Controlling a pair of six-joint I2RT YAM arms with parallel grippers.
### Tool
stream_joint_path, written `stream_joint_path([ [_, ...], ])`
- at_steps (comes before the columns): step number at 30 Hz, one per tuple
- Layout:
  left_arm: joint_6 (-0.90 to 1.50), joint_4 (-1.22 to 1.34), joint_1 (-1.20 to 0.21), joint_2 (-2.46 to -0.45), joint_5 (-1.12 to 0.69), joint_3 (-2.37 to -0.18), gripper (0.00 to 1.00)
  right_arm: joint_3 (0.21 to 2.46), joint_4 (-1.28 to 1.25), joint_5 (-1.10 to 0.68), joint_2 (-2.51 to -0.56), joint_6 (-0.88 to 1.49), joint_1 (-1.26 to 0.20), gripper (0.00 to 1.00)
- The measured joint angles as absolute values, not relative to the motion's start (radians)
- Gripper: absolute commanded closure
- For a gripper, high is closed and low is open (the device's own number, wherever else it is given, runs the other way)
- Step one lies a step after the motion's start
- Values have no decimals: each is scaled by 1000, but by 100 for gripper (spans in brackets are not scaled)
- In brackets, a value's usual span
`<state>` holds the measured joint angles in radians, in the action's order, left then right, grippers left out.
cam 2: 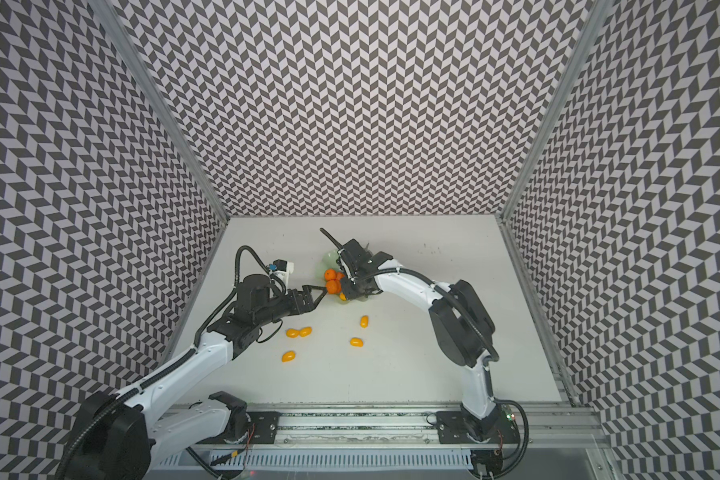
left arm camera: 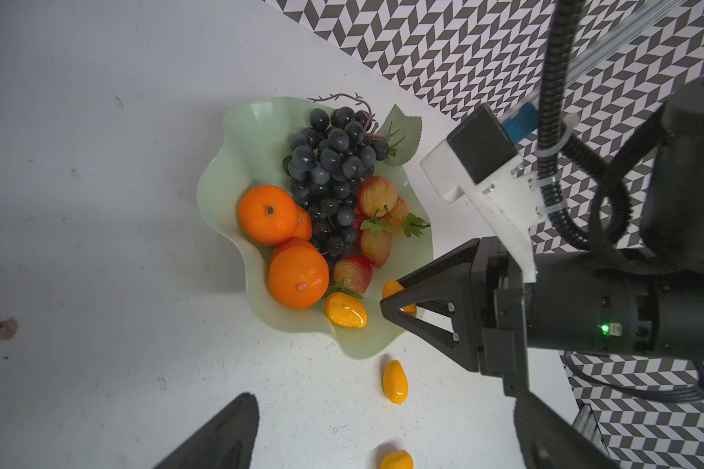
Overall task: Arrange fruit in a fruit bowl
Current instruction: Place the fruit in the fruit bowl.
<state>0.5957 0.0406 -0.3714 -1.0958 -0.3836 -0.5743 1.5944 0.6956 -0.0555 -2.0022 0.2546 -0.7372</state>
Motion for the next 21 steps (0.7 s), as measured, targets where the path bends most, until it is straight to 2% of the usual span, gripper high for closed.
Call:
stream_joint_path([
  [9, 599, 43, -355, -1119, -407, -572, 0, 1636, 696, -56, -2068, 244, -737, 72],
  [21, 576, -2, -353, -1040, -379, -572, 0, 1648, 708, -45, -2069, 235, -737, 64],
])
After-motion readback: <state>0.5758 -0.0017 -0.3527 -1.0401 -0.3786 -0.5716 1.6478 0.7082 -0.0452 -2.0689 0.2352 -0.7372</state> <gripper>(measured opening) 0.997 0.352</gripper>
